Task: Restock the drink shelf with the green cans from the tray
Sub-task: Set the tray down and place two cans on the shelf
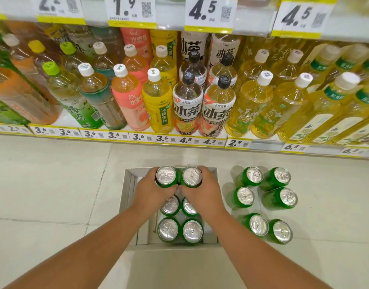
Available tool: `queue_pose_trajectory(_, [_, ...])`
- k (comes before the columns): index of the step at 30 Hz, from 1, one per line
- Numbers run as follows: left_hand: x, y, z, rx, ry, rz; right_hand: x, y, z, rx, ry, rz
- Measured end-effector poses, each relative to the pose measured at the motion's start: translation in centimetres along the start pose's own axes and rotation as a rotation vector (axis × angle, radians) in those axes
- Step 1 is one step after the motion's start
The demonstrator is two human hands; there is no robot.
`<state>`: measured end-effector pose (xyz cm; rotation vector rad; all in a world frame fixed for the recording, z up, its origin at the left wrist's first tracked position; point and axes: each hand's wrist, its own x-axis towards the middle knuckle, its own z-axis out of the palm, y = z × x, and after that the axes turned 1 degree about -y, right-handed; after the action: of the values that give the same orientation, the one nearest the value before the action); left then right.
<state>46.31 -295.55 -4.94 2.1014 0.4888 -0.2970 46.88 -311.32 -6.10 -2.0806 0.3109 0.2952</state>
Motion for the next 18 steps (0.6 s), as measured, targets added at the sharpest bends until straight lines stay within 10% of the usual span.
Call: queue_pose_trajectory(18, [-24.2,41.1,-26.0,-0.092,0.051,0.148,-19.5,-40.8,-34.8,0.037,-0.067,-0.176])
